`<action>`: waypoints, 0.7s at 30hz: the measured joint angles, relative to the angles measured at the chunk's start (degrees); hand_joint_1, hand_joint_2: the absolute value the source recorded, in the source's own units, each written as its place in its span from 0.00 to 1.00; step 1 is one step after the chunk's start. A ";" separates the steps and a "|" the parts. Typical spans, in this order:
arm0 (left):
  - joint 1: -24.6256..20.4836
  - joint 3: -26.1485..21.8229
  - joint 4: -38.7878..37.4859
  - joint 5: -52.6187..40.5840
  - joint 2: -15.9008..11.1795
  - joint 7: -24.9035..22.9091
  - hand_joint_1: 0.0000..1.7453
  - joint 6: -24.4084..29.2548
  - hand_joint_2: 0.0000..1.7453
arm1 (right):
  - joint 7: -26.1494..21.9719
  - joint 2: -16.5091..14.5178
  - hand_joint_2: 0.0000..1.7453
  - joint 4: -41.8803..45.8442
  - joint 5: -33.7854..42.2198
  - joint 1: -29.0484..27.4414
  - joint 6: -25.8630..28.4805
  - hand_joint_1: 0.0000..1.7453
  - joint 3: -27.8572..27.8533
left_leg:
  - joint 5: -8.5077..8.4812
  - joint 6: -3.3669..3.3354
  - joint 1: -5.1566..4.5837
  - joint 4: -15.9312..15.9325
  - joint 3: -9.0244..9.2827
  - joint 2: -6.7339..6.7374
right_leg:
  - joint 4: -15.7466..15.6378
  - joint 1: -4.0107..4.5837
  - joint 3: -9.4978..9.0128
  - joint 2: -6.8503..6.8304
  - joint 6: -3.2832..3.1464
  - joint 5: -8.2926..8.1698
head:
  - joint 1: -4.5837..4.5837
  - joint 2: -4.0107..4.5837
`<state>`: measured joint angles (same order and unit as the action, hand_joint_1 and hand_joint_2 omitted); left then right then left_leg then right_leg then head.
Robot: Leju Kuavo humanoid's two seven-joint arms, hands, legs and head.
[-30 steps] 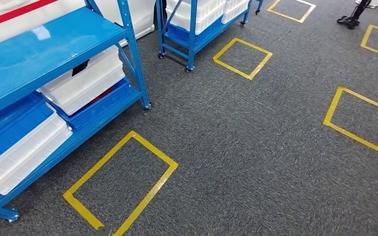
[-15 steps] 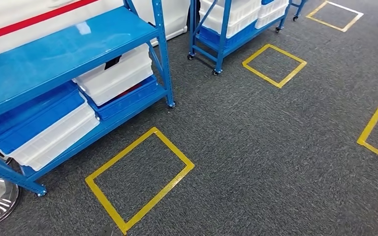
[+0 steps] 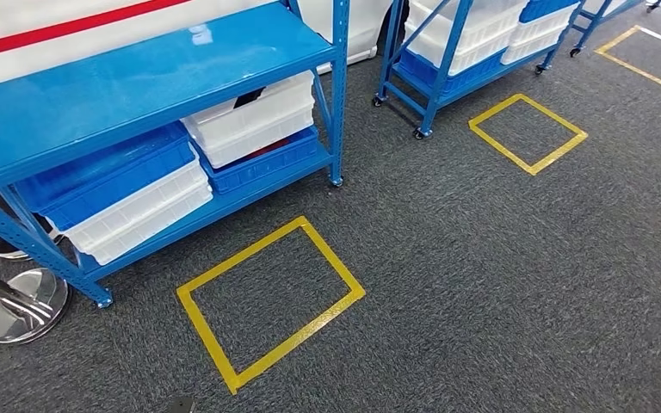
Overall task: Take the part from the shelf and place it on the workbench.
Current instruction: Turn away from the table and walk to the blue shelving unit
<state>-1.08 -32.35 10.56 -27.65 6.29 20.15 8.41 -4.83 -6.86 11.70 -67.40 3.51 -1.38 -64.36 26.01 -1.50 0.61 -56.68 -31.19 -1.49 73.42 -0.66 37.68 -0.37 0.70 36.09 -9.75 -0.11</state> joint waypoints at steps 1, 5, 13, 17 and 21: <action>0.05 0.00 0.00 0.00 0.00 0.00 0.00 -0.01 0.00 | 0.01 0.00 0.00 -0.01 -0.01 -0.05 -0.01 0.00 0.01 | -0.05 0.08 0.01 -0.04 -0.02 -0.71 | 0.30 -0.10 0.19 0.10 0.04 -0.66 | 0.00 0.00; 0.05 -0.02 0.00 -0.09 -0.01 0.08 0.00 -0.16 0.00 | 0.20 0.01 0.00 0.00 0.03 -0.09 0.01 0.00 0.00 | -0.13 0.87 -0.01 -0.35 -0.17 -3.37 | -12.81 -0.51 -5.73 3.10 -0.28 -7.75 | 0.00 0.00; 0.18 -0.02 0.00 -0.11 -0.08 0.57 0.00 -0.95 0.00 | 0.53 -0.29 0.00 0.02 1.06 -0.23 0.39 0.00 -0.22 | 5.00 3.14 0.02 -8.99 -4.72 0.19 | -15.74 -0.08 -6.40 0.69 -2.66 -8.66 | -0.03 0.00; 0.26 -0.03 0.00 -0.02 -0.09 1.51 0.00 -1.64 0.00 | 0.50 -0.30 0.00 0.02 1.76 -0.38 0.57 0.00 -0.77 | 6.97 3.04 0.04 -16.44 -7.19 0.95 | -15.73 0.61 -6.44 -0.95 -3.10 -8.25 | -0.02 0.00; 0.30 -0.06 0.03 0.00 -0.33 2.03 0.00 -1.95 0.00 | 0.41 -0.53 0.00 0.01 1.88 -0.29 0.62 0.00 -1.01 | 2.17 1.31 -0.72 -2.01 0.82 2.17 | -15.68 1.03 -7.20 -1.80 -2.63 -7.73 | -0.02 0.00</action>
<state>-0.79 -32.41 10.58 -27.65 5.96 22.18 6.46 -4.42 -7.39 11.71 -65.51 3.21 -0.76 -65.37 28.18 -0.18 -0.12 -58.69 -30.37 0.68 57.74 0.37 30.47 -2.17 -1.94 28.37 -9.76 -0.11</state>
